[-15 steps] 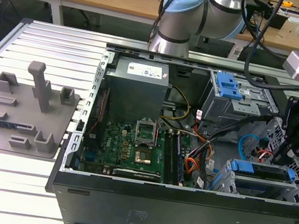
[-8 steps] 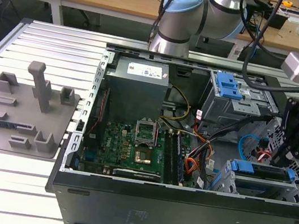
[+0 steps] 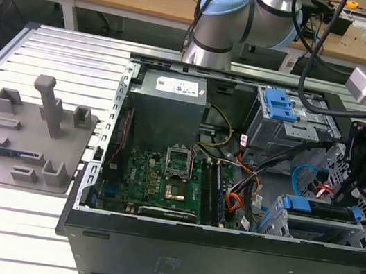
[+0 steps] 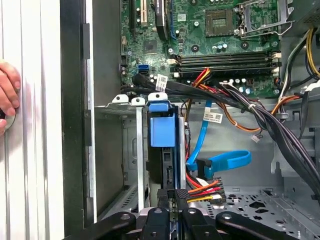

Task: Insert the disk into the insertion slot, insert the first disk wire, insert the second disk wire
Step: 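Insert the first disk wire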

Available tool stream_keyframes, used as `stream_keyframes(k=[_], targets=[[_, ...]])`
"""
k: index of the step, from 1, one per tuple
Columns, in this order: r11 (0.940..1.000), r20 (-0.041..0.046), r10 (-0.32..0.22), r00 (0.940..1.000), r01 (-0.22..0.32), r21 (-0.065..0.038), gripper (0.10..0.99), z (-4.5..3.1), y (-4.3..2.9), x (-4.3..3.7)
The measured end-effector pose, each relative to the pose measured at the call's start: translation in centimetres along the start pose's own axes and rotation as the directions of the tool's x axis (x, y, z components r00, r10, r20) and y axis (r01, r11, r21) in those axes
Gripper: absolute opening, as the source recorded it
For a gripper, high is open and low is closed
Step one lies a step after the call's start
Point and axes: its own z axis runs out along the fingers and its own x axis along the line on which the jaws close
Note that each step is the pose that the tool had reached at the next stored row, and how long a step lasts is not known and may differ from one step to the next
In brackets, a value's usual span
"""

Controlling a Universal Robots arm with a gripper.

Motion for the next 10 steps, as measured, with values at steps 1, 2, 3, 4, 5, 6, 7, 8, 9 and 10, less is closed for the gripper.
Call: stream_keyframes(k=[1, 2, 3, 4, 5, 6, 7, 8, 9, 10], targets=[[1.0, 0.0002, 0.004, 1.0, -0.004, -0.001, 0.165, 0.03, -0.06, -0.01], [1.0, 0.0003, 0.009, 1.0, -0.009, -0.001, 0.165, 0.05, -0.15, -0.02], [0.9999, 0.0002, 0.012, 0.9999, -0.012, -0.002, 0.165, 0.06, -0.24, -0.03], [0.9999, 0.0003, 0.016, 0.9999, -0.016, -0.002, 0.165, 0.08, -0.23, -0.09], [0.9998, 0.0005, 0.019, 0.9998, -0.019, -0.003, 0.165, 0.1, -0.23, -0.1], [0.9998, 0.0004, 0.022, 0.9998, -0.022, -0.003, 0.165, 0.12, -0.24, -0.11], [0.9997, 0.0006, 0.024, 0.9997, -0.024, -0.003, 0.165, 0.16, -0.24, -0.13], [0.9997, 0.0007, 0.026, 0.9997, -0.026, -0.004, 0.165, 0.18, -0.24, -0.18], [0.9996, 0.0008, 0.029, 0.9996, -0.029, -0.004, 0.165, 0.2, -0.23, -0.24], [0.9995, 0.0009, 0.032, 0.9995, -0.032, -0.005, 0.165, 0.21, -0.22, -0.29]])
